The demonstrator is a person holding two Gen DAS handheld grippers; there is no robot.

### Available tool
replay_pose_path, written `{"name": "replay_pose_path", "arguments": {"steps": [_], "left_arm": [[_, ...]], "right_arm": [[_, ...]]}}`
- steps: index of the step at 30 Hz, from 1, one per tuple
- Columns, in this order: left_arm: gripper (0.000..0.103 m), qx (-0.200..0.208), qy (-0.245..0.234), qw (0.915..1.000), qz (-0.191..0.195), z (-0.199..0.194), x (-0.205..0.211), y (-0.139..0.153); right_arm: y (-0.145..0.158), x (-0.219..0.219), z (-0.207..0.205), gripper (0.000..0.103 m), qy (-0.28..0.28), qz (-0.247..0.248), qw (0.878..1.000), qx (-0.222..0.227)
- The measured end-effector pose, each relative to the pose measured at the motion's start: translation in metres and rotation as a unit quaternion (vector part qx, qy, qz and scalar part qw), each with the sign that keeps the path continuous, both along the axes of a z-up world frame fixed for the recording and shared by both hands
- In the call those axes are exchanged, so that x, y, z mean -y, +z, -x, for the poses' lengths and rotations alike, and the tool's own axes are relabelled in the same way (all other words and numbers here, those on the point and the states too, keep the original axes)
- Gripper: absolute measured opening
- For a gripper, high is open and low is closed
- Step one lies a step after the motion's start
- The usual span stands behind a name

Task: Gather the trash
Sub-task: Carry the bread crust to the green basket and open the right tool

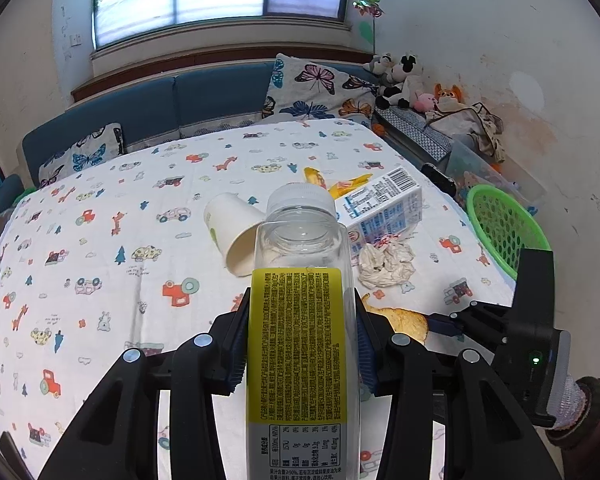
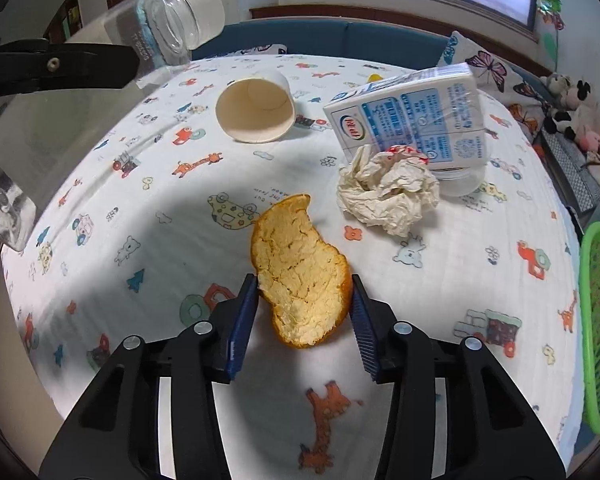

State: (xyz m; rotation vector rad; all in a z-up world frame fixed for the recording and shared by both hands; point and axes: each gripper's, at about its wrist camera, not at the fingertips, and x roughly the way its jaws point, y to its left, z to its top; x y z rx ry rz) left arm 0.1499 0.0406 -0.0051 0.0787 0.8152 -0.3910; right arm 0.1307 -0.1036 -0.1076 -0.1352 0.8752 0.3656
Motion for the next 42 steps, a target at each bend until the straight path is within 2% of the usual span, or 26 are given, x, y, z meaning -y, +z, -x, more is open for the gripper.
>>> {"name": "replay_pose_path", "arguments": {"steps": [10,20,33,42], "left_arm": [[0.043,0.001,-0.028,0.9996,0.002,0.002,0.033,0.003],[0.043,0.0,-0.071,0.9975,0.003,0.002,0.083,0.008],[0.043,0.001,-0.131,0.9913,-0.006,-0.004,0.162,0.013],[0.043,0.0,-0.16,0.9871,-0.012,-0.009,0.204,0.015]], "right_arm": [[0.022,0.042,0.02,0.044,-0.021,-0.031,0.999,0.015],[0.04,0.116,0.036,0.044,-0.091,-0.037,0.994,0.041],[0.043,0.266,0.042,0.044,-0.239,-0.024,0.97,0.04],[0.031,0.334,0.042,0.046,-0.304,-0.016,0.952,0.029]]}}
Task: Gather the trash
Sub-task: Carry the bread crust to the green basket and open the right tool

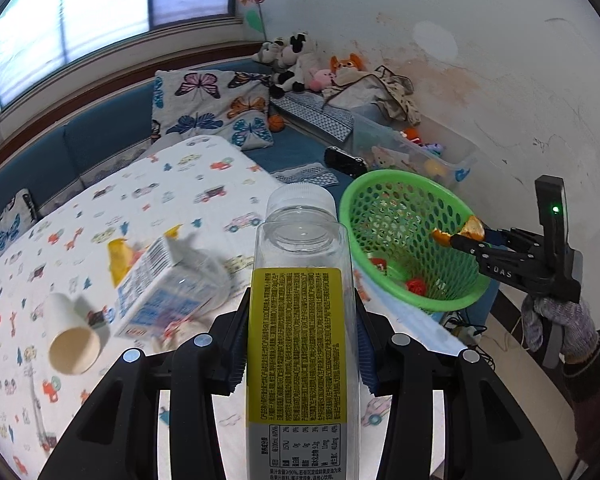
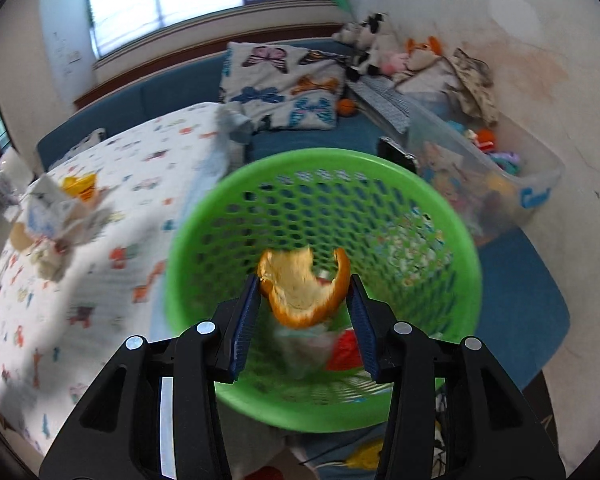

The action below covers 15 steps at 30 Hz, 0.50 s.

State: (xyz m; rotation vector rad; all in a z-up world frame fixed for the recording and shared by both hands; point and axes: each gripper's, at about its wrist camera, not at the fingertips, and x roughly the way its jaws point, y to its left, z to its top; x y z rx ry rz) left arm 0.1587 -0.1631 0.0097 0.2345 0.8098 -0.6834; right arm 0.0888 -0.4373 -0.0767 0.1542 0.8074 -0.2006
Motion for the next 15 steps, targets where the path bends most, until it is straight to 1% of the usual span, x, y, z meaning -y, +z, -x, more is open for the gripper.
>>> {"name": "replay_pose_path", "arguments": {"steps": [6,8,15], "left_arm": [[0.043,-0.002,-0.016,0.9999,-0.006,-0.002,0.023,-0.001],[0.043,-0.003,-0.022,0.9997,-0.007,-0.002,0.031,-0.001],[0.043,-0.004,-0.047,0.9989,-0.004,0.0,0.059,0.002]], "right_arm": [[-0.011,0.017,0.0,0.051,-0.016,-0.011,1.0,-0.003],[-0.011,0.019,0.001,0.057,-0.02,-0.012,1.0,0.0],[-0.006,0.021,0.01,0.059,-0.02,-0.011,1.0,0.008]]}}
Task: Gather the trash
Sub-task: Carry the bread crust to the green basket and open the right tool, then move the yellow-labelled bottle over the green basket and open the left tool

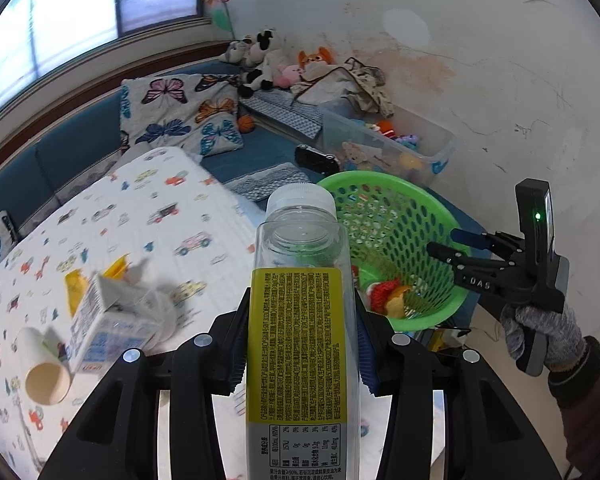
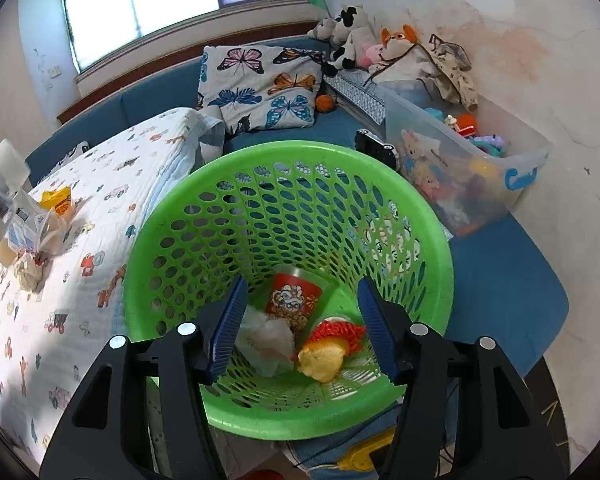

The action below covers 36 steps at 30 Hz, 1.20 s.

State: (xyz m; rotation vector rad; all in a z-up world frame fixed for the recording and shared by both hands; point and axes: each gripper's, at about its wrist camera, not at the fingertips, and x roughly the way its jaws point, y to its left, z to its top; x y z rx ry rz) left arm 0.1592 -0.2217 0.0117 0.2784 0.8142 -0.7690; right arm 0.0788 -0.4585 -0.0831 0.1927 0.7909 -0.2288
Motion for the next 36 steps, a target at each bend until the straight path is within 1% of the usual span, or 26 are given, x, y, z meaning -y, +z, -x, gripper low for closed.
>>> {"name": "replay_pose_path", "arguments": {"steps": [3,12,18,22,28,33,35,36], "left_arm": [[0.043,-0.001,-0.013,0.9999,-0.003,0.001,0.016,-0.001],[0.043,-0.012,-0.044,0.9988,-0.019,-0.002,0.068,-0.015],[0.043,-0.027,-0.06,0.9974,-0.03,-0.004,0.102,-0.029],[0.043,-0.035,-0.073,0.9956,-0.046,-0.002,0.129,-0.042],[0.044,-0.038,-0.085,0.9937,-0.062,0.001,0.153,-0.051],[0.044,-0.045,-0.088,0.9928,-0.067,0.0,0.163,-0.059],[0.045,-0.046,-0.09,0.993,-0.062,0.001,0.165,-0.059],[0.049,-0.046,-0.091,0.9931,-0.058,0.002,0.166,-0.058]], "right_arm": [[0.003,0.002,0.006,0.061,-0.002,-0.002,1.0,0.005],[0.008,0.01,0.024,0.062,-0.008,-0.009,1.0,0.016],[0.007,0.014,0.031,0.062,-0.009,-0.018,1.0,0.018],[0.006,0.016,0.036,0.063,-0.011,-0.025,0.999,0.019],[0.005,0.022,0.043,0.063,-0.017,-0.034,0.999,0.022],[0.005,0.026,0.047,0.063,-0.019,-0.039,0.999,0.022],[0.004,0.027,0.048,0.063,-0.019,-0.04,0.999,0.023],[0.004,0.027,0.049,0.063,-0.02,-0.041,0.999,0.023]]}}
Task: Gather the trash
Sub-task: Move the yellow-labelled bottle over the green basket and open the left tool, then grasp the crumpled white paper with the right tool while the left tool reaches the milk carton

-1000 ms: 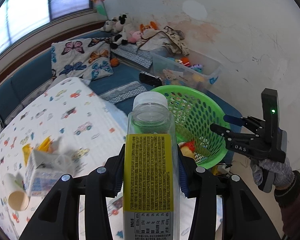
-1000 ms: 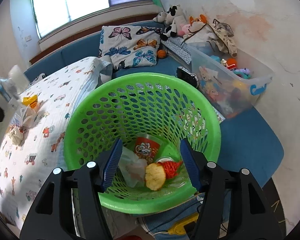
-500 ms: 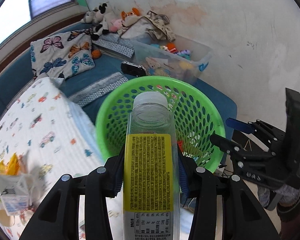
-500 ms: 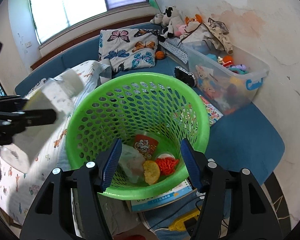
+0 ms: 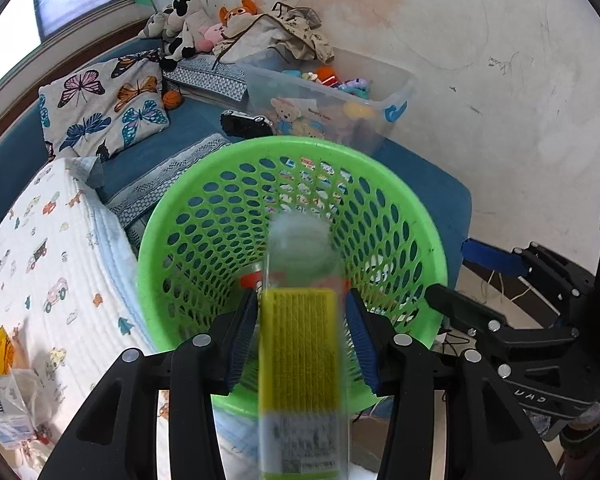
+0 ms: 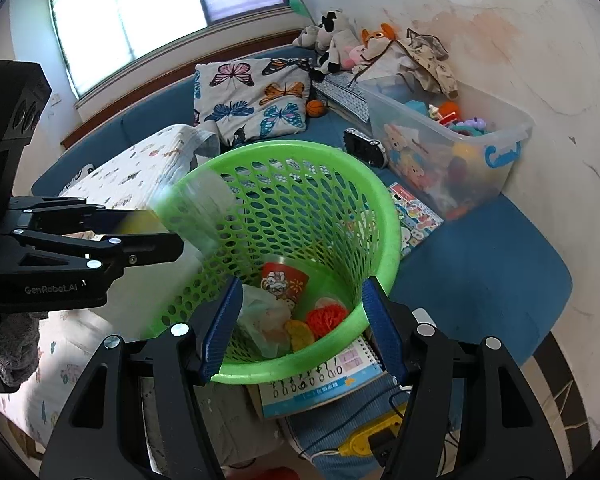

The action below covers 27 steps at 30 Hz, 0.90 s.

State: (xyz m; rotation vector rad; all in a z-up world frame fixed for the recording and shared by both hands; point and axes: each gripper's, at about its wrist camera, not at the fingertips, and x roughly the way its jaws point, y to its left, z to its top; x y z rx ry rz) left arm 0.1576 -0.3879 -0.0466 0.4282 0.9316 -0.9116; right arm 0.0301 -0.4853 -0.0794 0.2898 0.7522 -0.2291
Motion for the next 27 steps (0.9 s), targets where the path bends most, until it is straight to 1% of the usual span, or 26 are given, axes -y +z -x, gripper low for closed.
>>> {"name": "replay_pose_path", "arguments": {"steps": [1,4,7,12,18,24,27], "left_arm": [[0.053,0.001,0.0,1.0,0.003,0.0,0.001,0.001],[0.053,0.011,-0.005,0.9999,0.007,0.005,0.0,0.006],[0.053,0.01,-0.003,0.9998,0.015,0.007,-0.005,0.009],[0.053,0.012,0.007,0.9996,0.024,0.009,-0.024,0.013],[0.053,0.02,0.033,0.9987,0.035,0.01,-0.066,0.019],[0.053,0.025,0.069,0.9965,0.039,0.004,-0.119,0.018],[0.053,0.027,0.095,0.9944,0.039,0.002,-0.154,0.016]], "right_arm": [[0.0,0.001,0.001,0.063,-0.001,-0.001,1.0,0.0],[0.0,0.001,0.002,0.063,-0.001,-0.003,1.0,0.001],[0.001,0.001,0.004,0.063,0.001,-0.003,1.0,0.003],[0.005,-0.007,0.004,0.063,0.007,-0.002,1.0,0.006],[0.013,-0.026,-0.002,0.065,0.023,0.002,1.0,0.013],[0.021,-0.051,-0.009,0.067,0.043,0.005,0.999,0.019],[0.024,-0.069,-0.016,0.068,0.059,0.008,0.998,0.021]]}}
